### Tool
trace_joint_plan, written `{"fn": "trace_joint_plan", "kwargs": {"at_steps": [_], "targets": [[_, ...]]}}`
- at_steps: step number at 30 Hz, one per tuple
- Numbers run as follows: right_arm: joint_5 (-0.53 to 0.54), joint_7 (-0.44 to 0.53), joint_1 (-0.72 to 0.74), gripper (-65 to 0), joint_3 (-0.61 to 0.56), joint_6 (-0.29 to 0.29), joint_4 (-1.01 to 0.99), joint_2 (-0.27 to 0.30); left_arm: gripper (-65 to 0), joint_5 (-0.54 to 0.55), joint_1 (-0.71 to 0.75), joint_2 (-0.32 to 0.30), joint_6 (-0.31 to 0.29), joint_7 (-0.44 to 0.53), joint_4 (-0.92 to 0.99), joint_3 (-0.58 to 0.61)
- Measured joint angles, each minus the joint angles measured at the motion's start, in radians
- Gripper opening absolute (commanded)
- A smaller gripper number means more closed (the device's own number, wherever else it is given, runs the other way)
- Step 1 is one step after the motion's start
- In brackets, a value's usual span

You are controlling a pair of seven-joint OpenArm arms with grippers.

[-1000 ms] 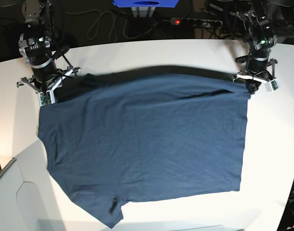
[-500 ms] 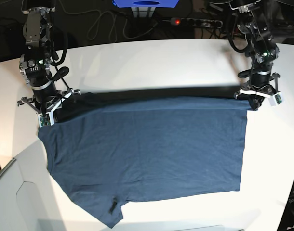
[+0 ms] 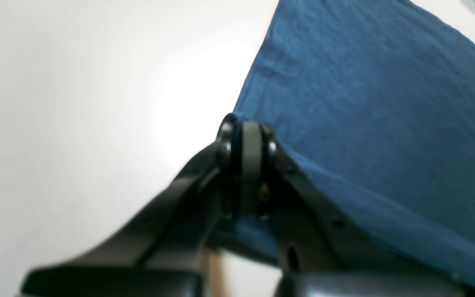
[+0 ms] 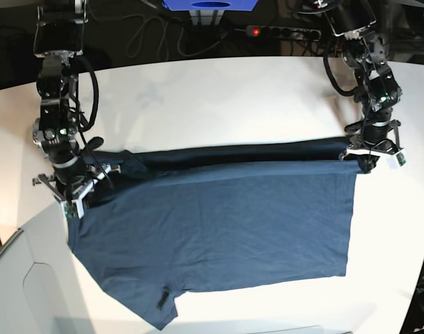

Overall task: Fold the T-shirt properly
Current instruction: 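Carry the shoulder edge with both grippers over the shirt toward the hem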

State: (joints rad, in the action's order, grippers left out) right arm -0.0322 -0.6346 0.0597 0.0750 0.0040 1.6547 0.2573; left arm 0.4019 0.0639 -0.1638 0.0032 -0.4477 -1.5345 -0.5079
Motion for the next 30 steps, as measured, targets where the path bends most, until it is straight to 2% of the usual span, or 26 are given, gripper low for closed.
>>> {"fn": "trace_joint_plan", "kwargs": {"at_steps": [7, 14, 30], "targets": [[0.0, 0.001, 0.107, -64.9, -0.05, 0.0, -0.122, 0.0, -65.0, -0.001, -0.063, 0.0, -0.004, 0.002, 0.036, 0.001], [0.0, 0.006, 0.192, -64.9, -0.049, 0.0, -0.206, 0.0, -65.0, -0.002, -0.095, 0.0, -0.003, 0.001, 0.103, 0.001], [-0.001, 0.04, 0.217, -64.9, -0.05, 0.0, -0.217, -0.013, -65.0, -0.002, -0.131, 0.0, 0.0, 0.002, 0.106, 0.001]]}}
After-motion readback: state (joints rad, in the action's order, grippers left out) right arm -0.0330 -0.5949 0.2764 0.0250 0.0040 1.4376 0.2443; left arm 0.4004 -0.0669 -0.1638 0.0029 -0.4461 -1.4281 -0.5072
